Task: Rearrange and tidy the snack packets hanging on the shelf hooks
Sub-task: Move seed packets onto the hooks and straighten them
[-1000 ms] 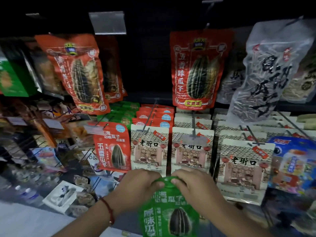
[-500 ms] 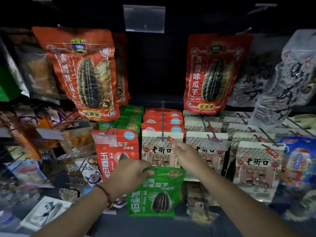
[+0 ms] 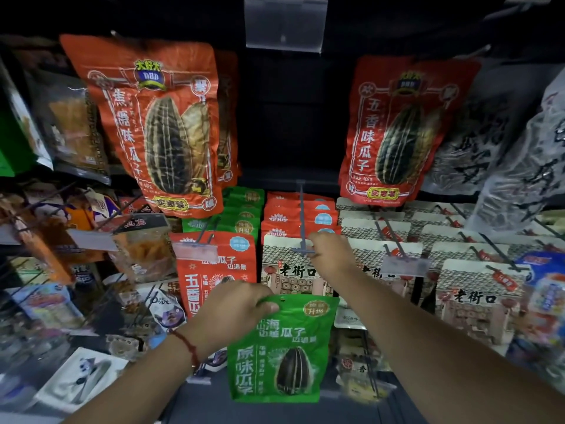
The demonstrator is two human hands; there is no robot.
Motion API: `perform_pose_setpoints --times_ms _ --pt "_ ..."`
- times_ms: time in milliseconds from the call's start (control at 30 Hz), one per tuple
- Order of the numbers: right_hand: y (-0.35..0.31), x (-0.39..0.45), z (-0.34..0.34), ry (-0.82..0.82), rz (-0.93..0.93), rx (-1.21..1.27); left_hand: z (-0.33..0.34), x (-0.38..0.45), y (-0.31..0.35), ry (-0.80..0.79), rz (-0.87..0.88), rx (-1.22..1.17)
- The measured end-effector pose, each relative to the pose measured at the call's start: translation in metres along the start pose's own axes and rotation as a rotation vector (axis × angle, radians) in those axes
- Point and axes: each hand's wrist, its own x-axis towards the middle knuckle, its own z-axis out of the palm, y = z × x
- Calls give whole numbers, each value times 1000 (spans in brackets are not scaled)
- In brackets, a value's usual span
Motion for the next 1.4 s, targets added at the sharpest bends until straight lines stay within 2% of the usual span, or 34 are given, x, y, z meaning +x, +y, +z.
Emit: perform_pose_setpoints --times_ms 267,733,900,1267,1400 --pt "6 -17 11 27 4 193 -2 -9 -6 -24 -28 2" --pt "14 -76 -13 59 -163 169 2 -20 -26 22 8 28" --pt "24 -113 -29 67 -166 178 6 -21 -29 15 22 -8" --pt "69 -194 -69 221 -123 190 16 -18 -29 -108 36 -35" --pt "89 -217 -80 302 -109 251 14 -7 -27 -90 10 -43"
